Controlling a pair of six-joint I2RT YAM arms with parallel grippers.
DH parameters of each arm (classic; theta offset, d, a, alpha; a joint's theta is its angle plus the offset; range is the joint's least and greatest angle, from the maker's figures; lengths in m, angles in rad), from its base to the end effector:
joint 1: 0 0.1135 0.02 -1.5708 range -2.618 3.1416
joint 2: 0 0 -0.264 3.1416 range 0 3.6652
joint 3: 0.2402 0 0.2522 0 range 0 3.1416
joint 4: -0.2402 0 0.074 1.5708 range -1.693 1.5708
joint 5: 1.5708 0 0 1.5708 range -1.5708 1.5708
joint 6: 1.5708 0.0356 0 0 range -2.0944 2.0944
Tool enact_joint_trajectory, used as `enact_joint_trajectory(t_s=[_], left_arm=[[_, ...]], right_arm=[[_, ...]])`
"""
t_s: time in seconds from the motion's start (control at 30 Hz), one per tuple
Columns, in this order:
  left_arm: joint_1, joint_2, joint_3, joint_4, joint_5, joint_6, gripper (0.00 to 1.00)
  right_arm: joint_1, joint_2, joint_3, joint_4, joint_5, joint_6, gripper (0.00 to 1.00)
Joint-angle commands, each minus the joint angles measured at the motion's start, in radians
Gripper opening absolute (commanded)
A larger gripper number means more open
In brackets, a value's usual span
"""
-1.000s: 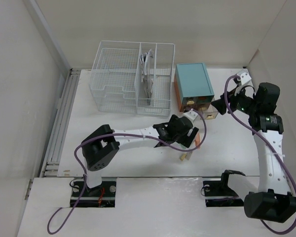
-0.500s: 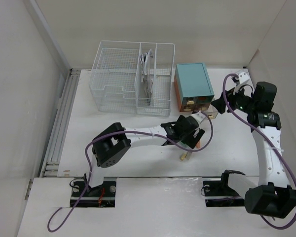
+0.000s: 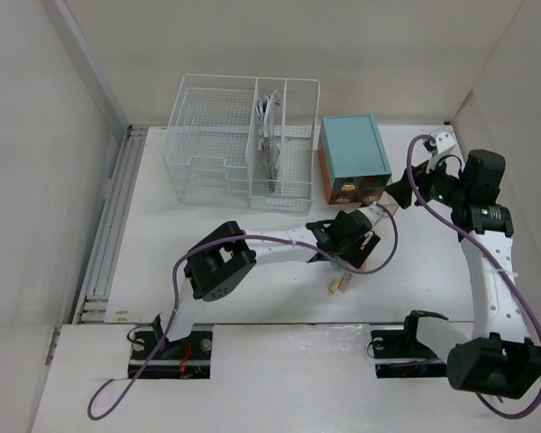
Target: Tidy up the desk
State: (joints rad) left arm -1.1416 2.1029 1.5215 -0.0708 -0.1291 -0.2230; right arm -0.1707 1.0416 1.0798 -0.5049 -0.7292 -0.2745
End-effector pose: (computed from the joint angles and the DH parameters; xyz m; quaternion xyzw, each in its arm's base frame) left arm 0.2033 -0.4332 0.1903 0.3709 0.8145 -0.2341 0.3798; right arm 0.2199 -0.0138 0.3655 -0.2280 0.7847 0.1879 0.5449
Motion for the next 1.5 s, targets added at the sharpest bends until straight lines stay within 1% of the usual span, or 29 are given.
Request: enact_joint_trajectory(t_s=[0.0,0.03,0.17,0.2,0.3,0.33,0.37,0.43,0.5,0.53,0.57,0.63,0.67,0.73,0.87,0.97,1.0,1.03,1.1,1.23,1.33,1.47], left_arm=[[0.005,-0.015,0.048,-0.029,-0.015,0.014,0.69],[0.005,-0.015,0.048,-0.029,-0.024,0.014,0.59],[0.005,-0.038,0.048,-0.038,-0.076,0.005,0.38],[0.005,-0.038,0.048,-0.047,-0.086,-0.004,0.27],[0.005,-0.095,0.048,-0.047,-0.122,-0.018,0.17],[0.005,-0.131,0.048,-0.047,-0.132,-0.027,0.11],[0.005,-0.153,0.036,-0.047,-0.15,-0.038,0.11],[0.005,-0.223,0.026,-0.047,-0.168,-0.047,0.05],[0.005,-0.27,0.026,-0.035,-0.185,-0.047,0.05],[0.014,-0.29,0.026,-0.035,-0.199,-0.047,0.05],[0.014,-0.322,0.026,-0.035,-0.199,-0.047,0.05],[0.023,-0.334,0.049,-0.026,-0.19,-0.047,0.04],[0.048,-0.346,0.077,-0.026,-0.178,-0.047,0.04],[0.057,-0.346,0.103,-0.014,-0.167,-0.047,0.04],[0.098,-0.302,0.213,-0.001,-0.103,-0.036,0.03],[0.118,-0.23,0.278,0.02,-0.038,-0.027,0.03],[0.118,-0.209,0.326,0.031,-0.024,-0.027,0.03],[0.118,-0.166,0.351,0.031,-0.009,-0.027,0.03],[0.129,-0.127,0.409,0.042,0.035,-0.027,0.03],[0.138,-0.051,0.485,0.071,0.101,-0.027,0.03],[0.148,0.008,0.549,0.062,0.123,-0.027,0.03],[0.157,0.057,0.581,0.052,0.158,-0.036,0.04]], right_arm=[[-0.001,-0.012,0.011,0.037,0.001,-0.008,0.7],[-0.001,-0.012,0.011,0.037,0.001,-0.008,0.7],[-0.001,-0.012,0.011,0.037,0.011,-0.008,0.7],[-0.001,-0.012,0.011,0.037,0.011,-0.008,0.7],[-0.001,-0.031,0.011,0.037,0.039,-0.008,0.7],[-0.001,-0.031,0.011,0.037,0.051,0.001,0.7],[-0.001,-0.04,0.011,0.046,0.066,0.001,0.7],[-0.001,-0.061,0.002,0.069,0.157,0.026,0.71],[-0.001,-0.093,-0.009,0.094,0.23,0.06,0.71],[-0.001,-0.106,-0.009,0.121,0.304,0.07,0.71],[-0.001,-0.118,-0.02,0.132,0.338,0.093,0.71],[-0.001,-0.149,-0.029,0.152,0.419,0.116,0.7],[-0.001,-0.163,-0.038,0.163,0.457,0.126,0.69],[-0.001,-0.173,-0.038,0.163,0.488,0.139,0.68],[-0.001,-0.193,-0.038,0.184,0.513,0.149,0.66],[-0.001,-0.204,-0.047,0.184,0.522,0.158,0.66],[-0.001,-0.204,-0.047,0.184,0.522,0.158,0.66],[-0.001,-0.204,-0.047,0.184,0.522,0.158,0.66],[-0.001,-0.204,-0.047,0.184,0.531,0.158,0.66],[-0.001,-0.204,-0.047,0.184,0.531,0.158,0.66],[-0.001,-0.204,-0.047,0.193,0.531,0.158,0.66],[-0.001,-0.204,-0.047,0.193,0.521,0.158,0.66]])
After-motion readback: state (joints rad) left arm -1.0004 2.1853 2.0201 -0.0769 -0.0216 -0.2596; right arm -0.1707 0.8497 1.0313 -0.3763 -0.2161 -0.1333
